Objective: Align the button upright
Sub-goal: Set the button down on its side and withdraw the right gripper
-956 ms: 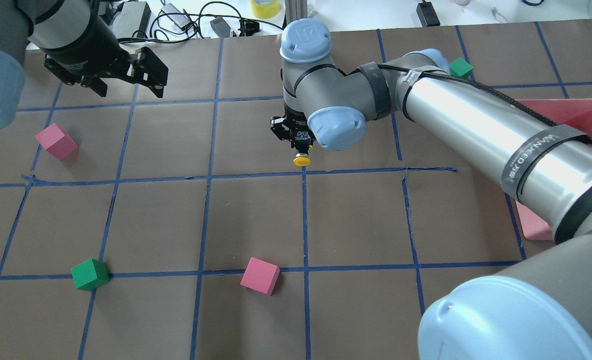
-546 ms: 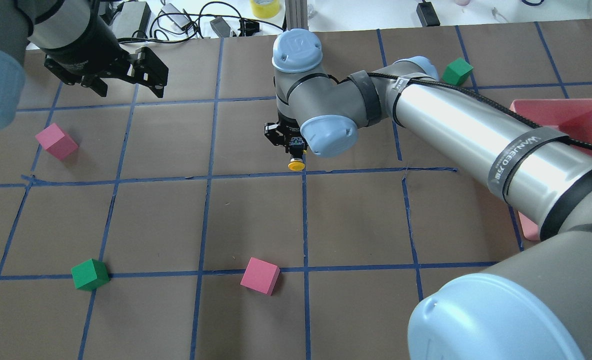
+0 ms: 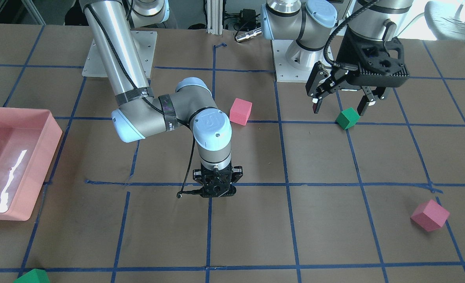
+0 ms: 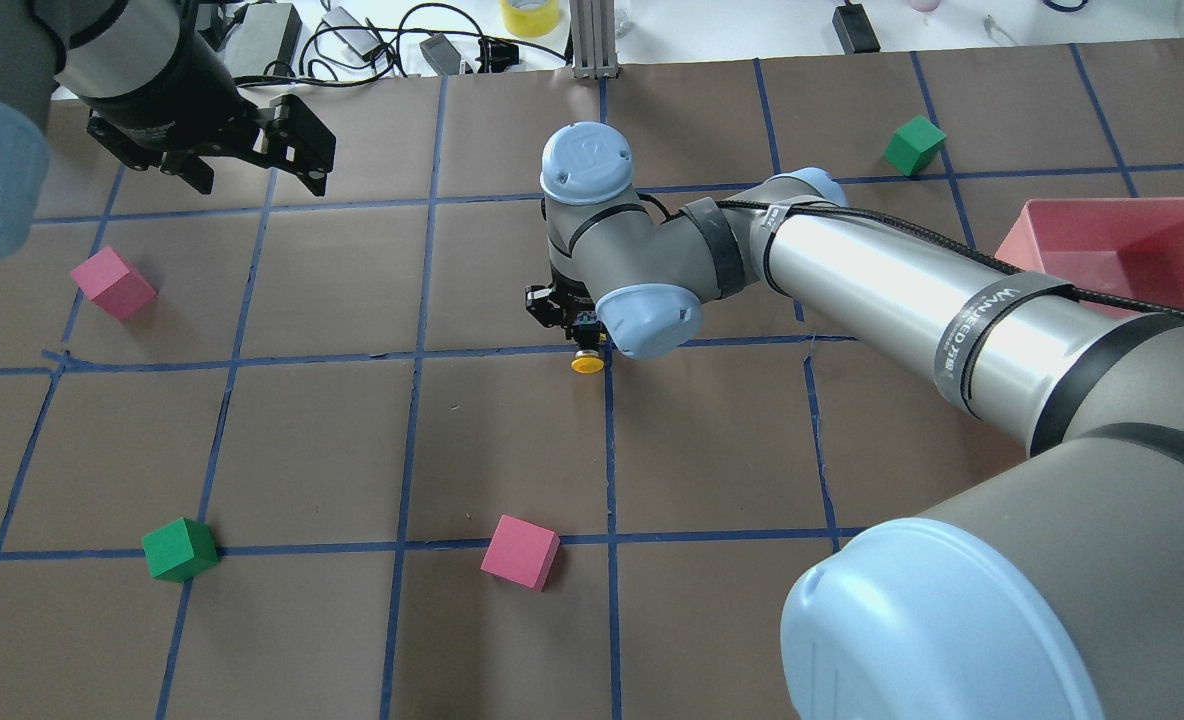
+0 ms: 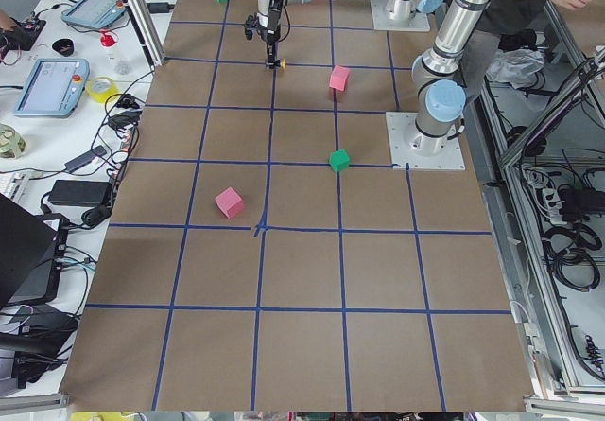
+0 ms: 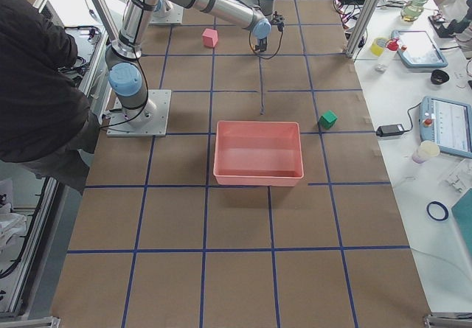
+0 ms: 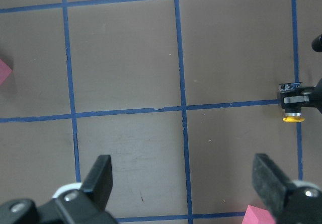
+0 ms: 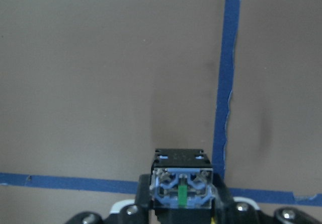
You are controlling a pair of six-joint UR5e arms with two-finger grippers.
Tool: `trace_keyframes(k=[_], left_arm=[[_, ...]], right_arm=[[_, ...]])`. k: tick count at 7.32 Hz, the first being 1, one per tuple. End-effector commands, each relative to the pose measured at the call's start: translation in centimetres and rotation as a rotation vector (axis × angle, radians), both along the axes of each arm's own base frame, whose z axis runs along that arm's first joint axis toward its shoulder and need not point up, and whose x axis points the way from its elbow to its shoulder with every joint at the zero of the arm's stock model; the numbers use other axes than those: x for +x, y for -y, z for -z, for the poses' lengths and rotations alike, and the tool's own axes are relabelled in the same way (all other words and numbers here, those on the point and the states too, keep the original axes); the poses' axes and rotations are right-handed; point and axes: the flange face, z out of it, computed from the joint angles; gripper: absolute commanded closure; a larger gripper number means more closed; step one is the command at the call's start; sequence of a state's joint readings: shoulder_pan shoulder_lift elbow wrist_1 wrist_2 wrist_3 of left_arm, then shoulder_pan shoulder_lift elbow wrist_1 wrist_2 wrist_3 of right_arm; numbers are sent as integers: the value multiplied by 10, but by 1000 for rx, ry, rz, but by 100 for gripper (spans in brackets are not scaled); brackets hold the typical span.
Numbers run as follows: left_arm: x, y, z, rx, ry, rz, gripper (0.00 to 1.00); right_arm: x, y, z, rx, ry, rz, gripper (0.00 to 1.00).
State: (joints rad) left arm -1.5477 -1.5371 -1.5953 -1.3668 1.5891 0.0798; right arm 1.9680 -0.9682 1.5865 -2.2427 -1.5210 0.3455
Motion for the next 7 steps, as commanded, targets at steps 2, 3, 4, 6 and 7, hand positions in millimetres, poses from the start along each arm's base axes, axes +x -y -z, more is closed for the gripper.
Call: trace_keyframes(k=[2,3,4,6,7], left_arm=[[1,0,0,0,0,-1,0],[0,0,0,0,0,0,0],[0,0,0,0,0,0,0],[0,-1,-1,0,3,-1,0],[0,-1,0,2,2,0,0]], right_arm=[[-1,-2,0,4,-5,-38,20],[-3,-4,-6,-2,-5,-58,15],[-5,-9,-20,-18,2,-68,6],[-9,-13,-70,-65,-2,-129,1],[-31,-18,-108,-34,-14,-119,0]])
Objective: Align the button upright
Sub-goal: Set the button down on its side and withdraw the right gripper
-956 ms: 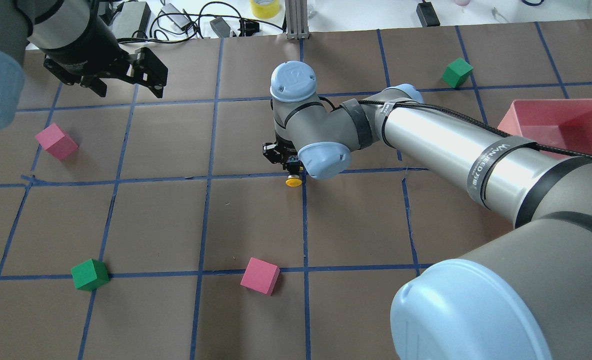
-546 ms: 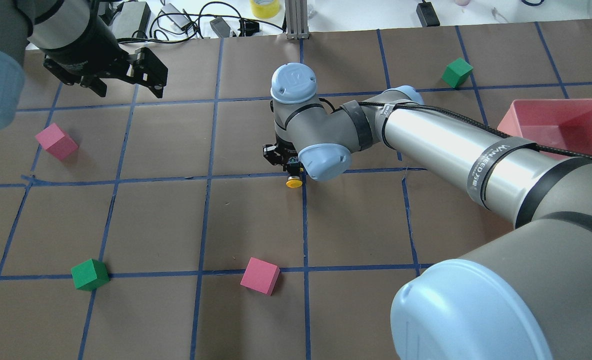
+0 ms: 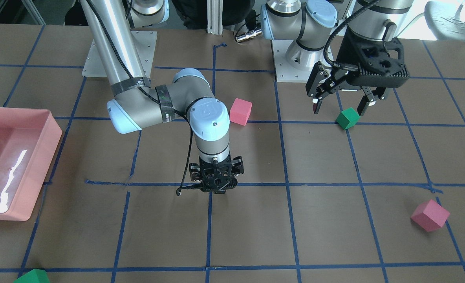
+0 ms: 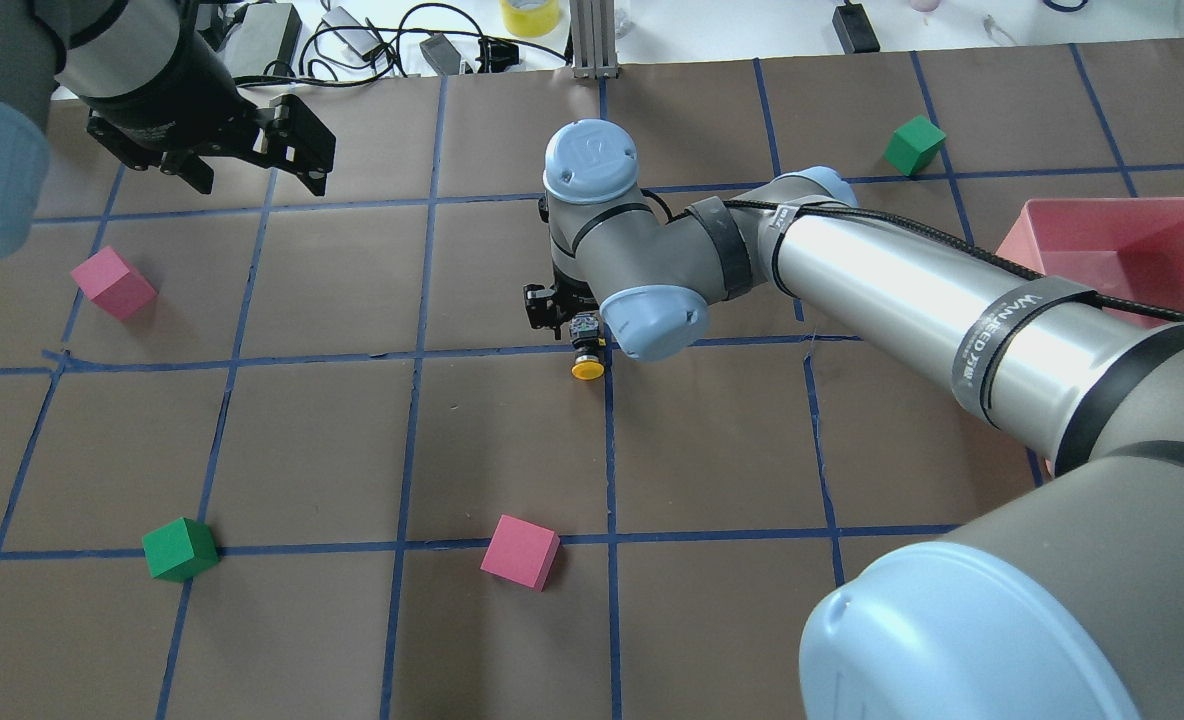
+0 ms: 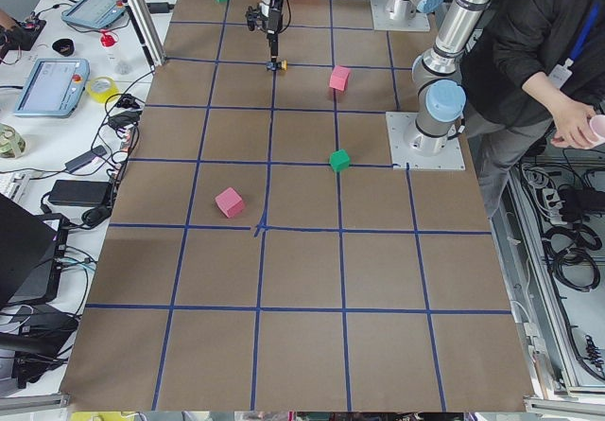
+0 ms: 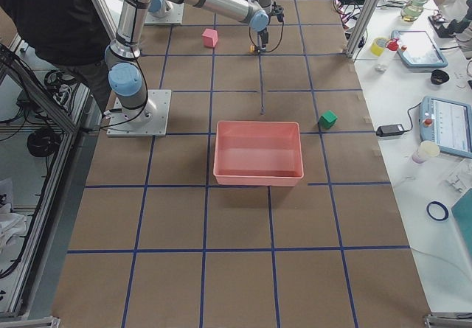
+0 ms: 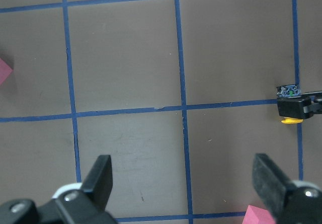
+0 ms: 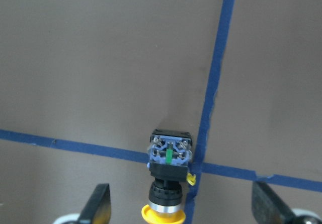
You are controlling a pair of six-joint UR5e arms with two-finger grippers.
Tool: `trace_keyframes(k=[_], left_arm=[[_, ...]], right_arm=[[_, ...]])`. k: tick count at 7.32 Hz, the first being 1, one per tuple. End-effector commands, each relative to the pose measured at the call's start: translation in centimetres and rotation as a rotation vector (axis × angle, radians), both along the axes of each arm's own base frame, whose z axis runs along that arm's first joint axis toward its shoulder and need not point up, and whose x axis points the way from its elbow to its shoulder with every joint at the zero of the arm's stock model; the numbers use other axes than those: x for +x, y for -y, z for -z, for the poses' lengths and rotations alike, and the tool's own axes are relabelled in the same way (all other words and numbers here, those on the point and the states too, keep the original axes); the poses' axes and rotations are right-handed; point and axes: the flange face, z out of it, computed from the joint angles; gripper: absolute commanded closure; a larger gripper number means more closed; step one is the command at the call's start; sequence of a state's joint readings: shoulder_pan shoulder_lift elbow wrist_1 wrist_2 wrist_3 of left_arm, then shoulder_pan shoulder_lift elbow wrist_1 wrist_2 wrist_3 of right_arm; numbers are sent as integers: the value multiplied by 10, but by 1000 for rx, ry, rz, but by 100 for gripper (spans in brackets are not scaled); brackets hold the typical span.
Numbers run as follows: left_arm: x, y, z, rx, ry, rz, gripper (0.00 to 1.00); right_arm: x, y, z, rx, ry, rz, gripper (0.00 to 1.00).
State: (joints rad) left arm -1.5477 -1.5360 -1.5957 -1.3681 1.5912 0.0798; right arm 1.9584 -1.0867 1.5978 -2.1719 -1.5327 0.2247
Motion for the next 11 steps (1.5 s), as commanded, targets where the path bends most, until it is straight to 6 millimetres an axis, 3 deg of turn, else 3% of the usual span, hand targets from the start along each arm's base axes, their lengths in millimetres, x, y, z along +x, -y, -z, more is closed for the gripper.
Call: trace_keyframes(k=[1,2,3,4,5,7,8,10,11], left_arm=[[0,1,0,-1,0,2,0],[0,5,6,12,-1,5,0],[-2,18,23,33,-2,9,0],[-4,22,28,41,-2,11,0],[-5,21,28,39,-4,13,0],[-11,19,47,73,-23,-29,0],[-35,13,61,54,-45,-100,0],[-103,-16,93,-15,-70,-104,0],[-123,-30,113,-39,-65,-131,0]], right_arm=[[-62,-6,-89,46,-51,14,0],[-112,-13,-146,66,-59,40,0],[-155,-25,-185,86,-71,34,0],[-193,-34,-218,76,-69,39,0],[-216,-47,-250,37,-59,73,0],[-223,-50,-253,38,-51,87,0],[-223,-52,-255,36,-53,87,0],[-224,-51,-253,28,-51,92,0],[-226,-50,-251,28,-63,92,0]])
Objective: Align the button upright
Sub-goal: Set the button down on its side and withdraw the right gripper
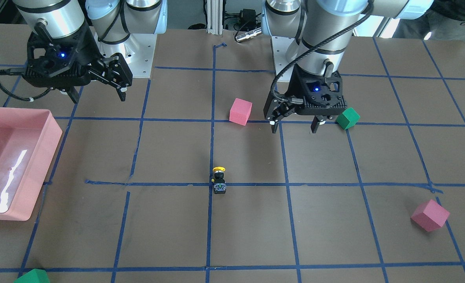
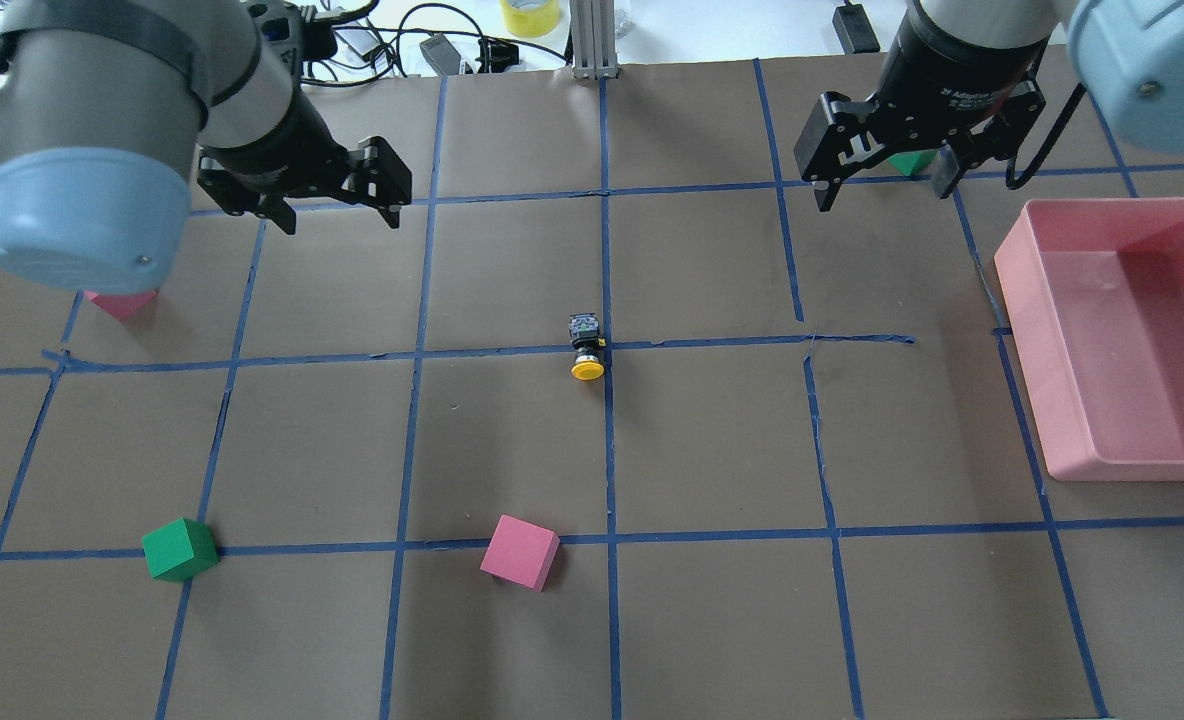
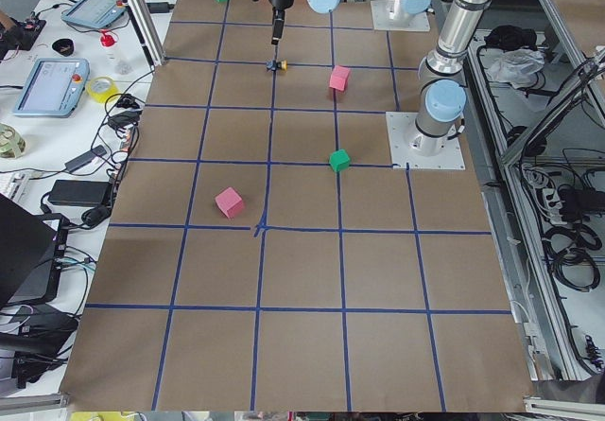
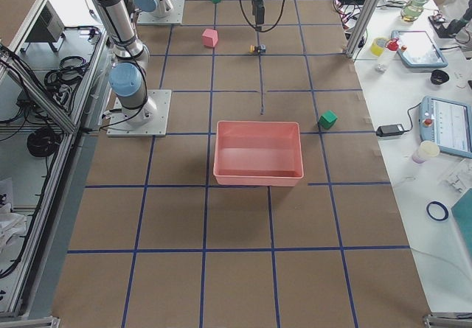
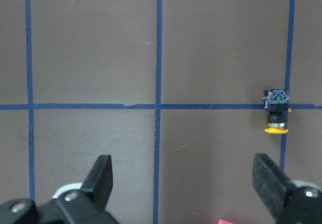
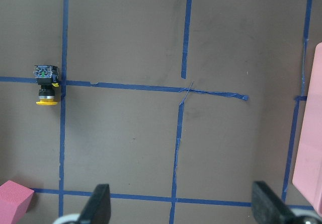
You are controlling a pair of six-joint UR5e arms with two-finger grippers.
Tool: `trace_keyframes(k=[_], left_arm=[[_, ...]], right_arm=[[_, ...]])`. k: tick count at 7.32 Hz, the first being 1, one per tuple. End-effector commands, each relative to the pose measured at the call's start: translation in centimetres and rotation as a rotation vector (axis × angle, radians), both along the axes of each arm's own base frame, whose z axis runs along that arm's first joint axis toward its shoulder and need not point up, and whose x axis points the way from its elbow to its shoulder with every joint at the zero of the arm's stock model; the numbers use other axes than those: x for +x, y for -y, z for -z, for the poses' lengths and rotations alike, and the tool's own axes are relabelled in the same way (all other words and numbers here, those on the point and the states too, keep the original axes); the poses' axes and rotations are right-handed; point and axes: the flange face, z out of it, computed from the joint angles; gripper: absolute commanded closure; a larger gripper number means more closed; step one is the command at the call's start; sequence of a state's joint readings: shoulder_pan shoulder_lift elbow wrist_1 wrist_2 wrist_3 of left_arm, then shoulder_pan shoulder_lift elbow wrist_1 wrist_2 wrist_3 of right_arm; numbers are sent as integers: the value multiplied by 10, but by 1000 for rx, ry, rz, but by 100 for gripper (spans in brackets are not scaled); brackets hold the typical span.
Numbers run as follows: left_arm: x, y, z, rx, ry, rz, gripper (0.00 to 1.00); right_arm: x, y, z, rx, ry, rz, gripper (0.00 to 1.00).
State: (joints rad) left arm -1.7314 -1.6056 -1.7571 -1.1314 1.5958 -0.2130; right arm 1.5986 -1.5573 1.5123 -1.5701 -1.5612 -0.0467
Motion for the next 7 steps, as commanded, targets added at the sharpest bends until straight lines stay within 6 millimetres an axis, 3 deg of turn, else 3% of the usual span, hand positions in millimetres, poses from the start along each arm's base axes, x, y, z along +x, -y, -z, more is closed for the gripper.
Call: trace_keyframes(k=[1,5,6,7], left_arm=[[-48,-35,45,-80,24,0,0],[-99,-74,155,-194,10,3,0],[-117,-76,181,-199,3,-13,0],[-122,-70,202,-219,-12,-25,2]], right_arm=[[-4,1,2,3,-10,7,0],[-10,4,4,3,10,22,0],[-11,5,4,3,7,24,0],[-10,4,4,3,12,22,0]])
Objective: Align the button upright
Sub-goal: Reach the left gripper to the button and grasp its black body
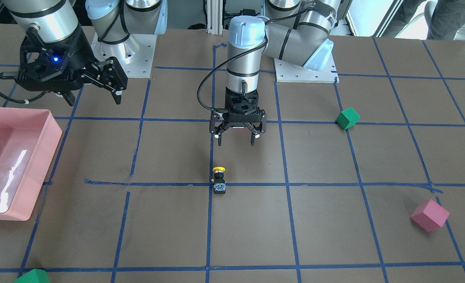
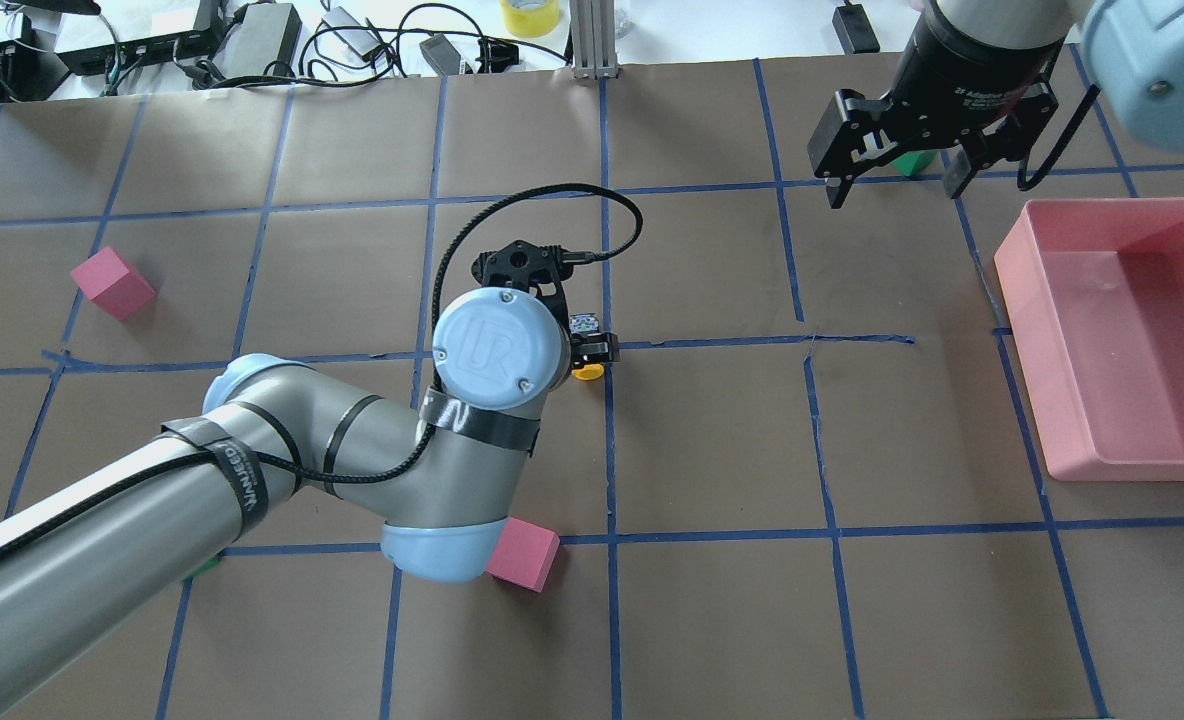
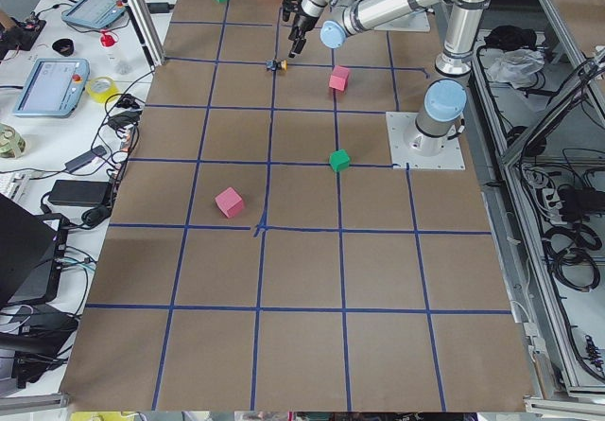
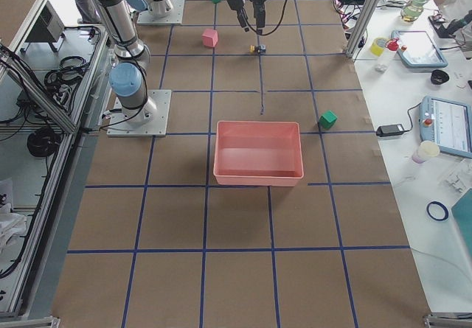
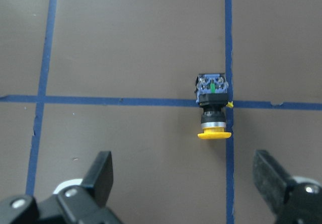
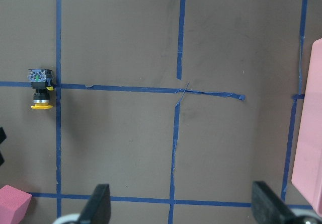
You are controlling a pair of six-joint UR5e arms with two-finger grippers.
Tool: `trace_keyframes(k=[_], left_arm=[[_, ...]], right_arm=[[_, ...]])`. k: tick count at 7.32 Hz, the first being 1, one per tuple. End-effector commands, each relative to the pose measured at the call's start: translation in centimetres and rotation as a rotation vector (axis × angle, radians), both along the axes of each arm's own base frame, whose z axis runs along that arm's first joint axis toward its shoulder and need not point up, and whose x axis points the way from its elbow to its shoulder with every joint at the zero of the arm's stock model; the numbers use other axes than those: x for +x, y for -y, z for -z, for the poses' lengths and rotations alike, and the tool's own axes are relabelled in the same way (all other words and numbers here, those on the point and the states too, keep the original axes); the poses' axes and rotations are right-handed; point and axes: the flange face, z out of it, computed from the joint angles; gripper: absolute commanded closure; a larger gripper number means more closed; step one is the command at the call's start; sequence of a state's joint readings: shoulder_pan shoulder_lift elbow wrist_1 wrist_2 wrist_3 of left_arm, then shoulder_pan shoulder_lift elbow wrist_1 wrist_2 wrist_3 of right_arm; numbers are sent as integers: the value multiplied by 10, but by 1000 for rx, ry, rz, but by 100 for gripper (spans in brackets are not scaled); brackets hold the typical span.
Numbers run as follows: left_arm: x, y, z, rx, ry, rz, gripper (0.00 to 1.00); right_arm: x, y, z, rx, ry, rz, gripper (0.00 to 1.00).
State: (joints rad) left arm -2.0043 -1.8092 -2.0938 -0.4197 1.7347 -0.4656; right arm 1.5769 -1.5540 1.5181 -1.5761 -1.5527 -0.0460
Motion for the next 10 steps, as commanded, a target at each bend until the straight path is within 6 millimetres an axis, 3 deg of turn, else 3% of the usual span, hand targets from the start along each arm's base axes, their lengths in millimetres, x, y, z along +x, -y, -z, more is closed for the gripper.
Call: trace_keyframes(k=[1,4,7,9,10], left_arm=[[-14,8,50,-40,-7,-19,2],[-17,18,100,-93,-8,-19,4],[-26,13,112,-90,0,1,17],[-26,13,106,-99,3,18,52],[-26,13,103,-105,1,21,74]], right_arm=[[0,0,-1,-3,2,0,0],[6,-4,-6,-15,4,29,0],[7,-5,-7,-12,9,101,0],[6,-5,-4,-3,8,101,0],[6,-5,-4,-1,7,99,0]])
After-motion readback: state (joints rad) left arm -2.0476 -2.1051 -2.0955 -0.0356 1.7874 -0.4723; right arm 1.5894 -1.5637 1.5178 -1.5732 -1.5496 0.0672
